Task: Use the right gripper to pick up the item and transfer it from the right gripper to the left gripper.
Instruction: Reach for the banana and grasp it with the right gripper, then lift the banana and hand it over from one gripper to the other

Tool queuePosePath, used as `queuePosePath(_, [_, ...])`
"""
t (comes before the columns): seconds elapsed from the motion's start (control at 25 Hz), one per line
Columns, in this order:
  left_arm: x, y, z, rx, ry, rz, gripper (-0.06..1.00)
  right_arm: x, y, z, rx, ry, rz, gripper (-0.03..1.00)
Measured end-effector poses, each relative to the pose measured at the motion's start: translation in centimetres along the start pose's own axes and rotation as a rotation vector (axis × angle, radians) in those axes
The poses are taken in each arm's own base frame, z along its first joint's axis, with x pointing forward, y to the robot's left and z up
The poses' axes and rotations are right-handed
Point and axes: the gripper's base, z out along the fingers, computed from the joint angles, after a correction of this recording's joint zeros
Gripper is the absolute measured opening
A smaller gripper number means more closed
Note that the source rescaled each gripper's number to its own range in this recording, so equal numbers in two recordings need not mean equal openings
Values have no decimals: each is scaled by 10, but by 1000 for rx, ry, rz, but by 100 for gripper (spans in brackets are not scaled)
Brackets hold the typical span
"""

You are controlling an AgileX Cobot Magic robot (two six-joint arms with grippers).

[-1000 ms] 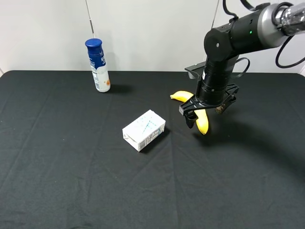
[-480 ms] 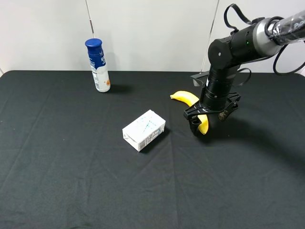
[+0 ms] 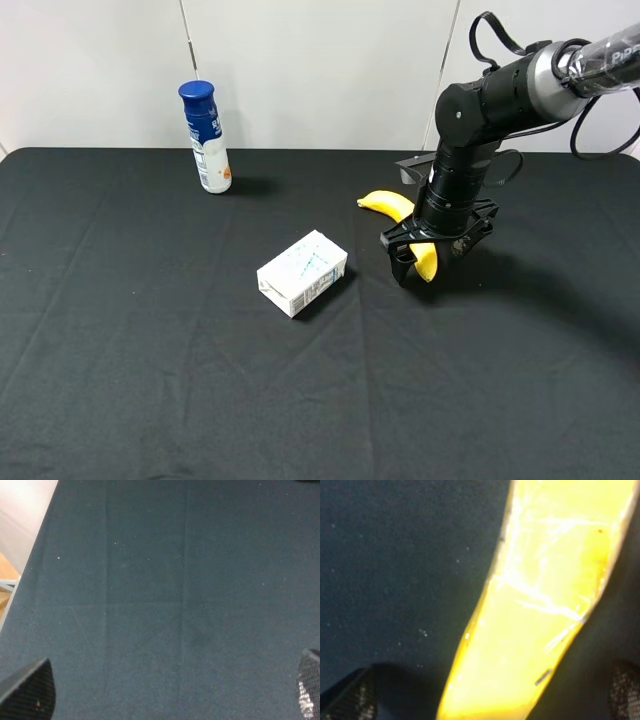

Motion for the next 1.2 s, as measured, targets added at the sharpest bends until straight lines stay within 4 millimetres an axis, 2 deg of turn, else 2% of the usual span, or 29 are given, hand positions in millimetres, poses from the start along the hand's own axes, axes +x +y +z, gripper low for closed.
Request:
queuePosePath(0.28, [0,0,0,0,0,0,93,0,0,0,0,0,-20,99])
queuePosePath(0.36, [0,0,0,0,0,0,93,0,0,0,0,1,-21,88])
queuePosePath(0.4, [0,0,0,0,0,0,93,0,0,0,0,2,-21,77])
queuePosePath(0.44, [0,0,0,0,0,0,93,0,0,0,0,2,-21,61])
queuePosePath(0.56, [0,0,0,0,0,0,93,0,0,0,0,0,-23,0])
queuePosePath(0.6, [0,0,0,0,0,0,93,0,0,0,-6,0,-15,6])
queuePosePath(0.96, [0,0,0,0,0,0,93,-2,1,-3,-10,1,-13,4])
queuePosePath(1.08, [0,0,0,0,0,0,93,-9,1,-14,-10,-9,-14,4])
queuePosePath(1.2, [0,0,0,0,0,0,93,-15,1,-34,-13,-42,-13,4])
